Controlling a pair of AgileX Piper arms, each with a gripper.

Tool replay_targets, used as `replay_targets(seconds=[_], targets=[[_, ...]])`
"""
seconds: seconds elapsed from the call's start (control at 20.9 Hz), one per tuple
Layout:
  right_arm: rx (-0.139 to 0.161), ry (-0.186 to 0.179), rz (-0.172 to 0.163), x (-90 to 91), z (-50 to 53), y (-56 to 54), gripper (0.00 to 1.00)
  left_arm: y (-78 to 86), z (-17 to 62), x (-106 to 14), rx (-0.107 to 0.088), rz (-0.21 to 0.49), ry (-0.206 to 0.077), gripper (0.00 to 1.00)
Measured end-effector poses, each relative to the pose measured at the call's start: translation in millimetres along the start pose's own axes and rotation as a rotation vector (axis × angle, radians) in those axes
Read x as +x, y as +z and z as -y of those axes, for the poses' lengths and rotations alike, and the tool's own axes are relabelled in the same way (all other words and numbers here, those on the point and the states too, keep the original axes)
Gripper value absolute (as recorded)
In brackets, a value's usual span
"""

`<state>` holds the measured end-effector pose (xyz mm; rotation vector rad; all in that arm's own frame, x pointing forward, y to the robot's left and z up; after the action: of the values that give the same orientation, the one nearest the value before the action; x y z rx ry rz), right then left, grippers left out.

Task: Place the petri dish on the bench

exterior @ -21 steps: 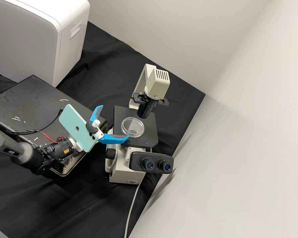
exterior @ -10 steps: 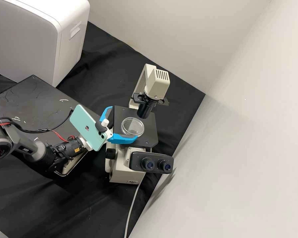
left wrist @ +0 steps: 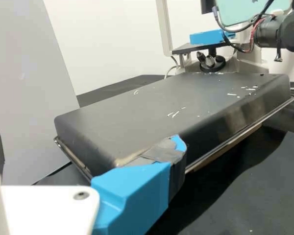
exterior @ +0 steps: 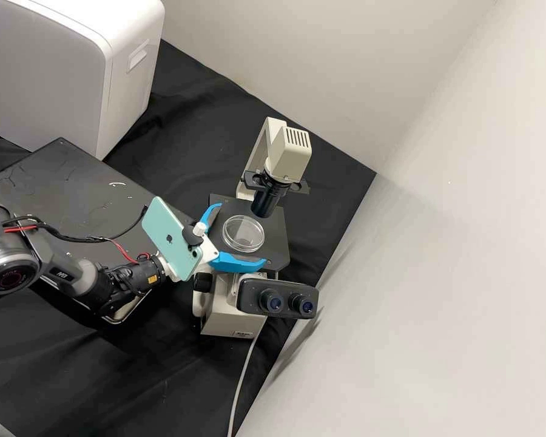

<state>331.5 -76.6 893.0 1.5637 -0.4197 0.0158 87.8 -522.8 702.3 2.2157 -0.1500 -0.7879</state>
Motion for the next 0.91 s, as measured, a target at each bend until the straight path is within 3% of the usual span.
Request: replay_targets(seconds=[0.14, 0.81, 0.86, 0.91], targets=[[0.001, 0.012, -0.003, 10.4, -1.5, 1.2, 1.00, 0.0, 0.0, 0.0, 0.000, 0.000, 0.000, 1.00], [0.000, 0.028, 0.009, 16.1, -1.9, 3.4, 1.00, -1.6, -0.2, 0.6, -0.001, -0.011, 0.001, 1.00], [0.000, 0.029, 0.009, 16.3, -2.1, 3.2, 0.00, -1.6, -0.2, 0.6, -0.001, -0.011, 0.001, 1.00], [0.000, 0.029, 0.008, 16.7, -2.1, 3.2, 0.00, -1.6, -0.2, 0.6, -0.001, -0.011, 0.001, 1.00]])
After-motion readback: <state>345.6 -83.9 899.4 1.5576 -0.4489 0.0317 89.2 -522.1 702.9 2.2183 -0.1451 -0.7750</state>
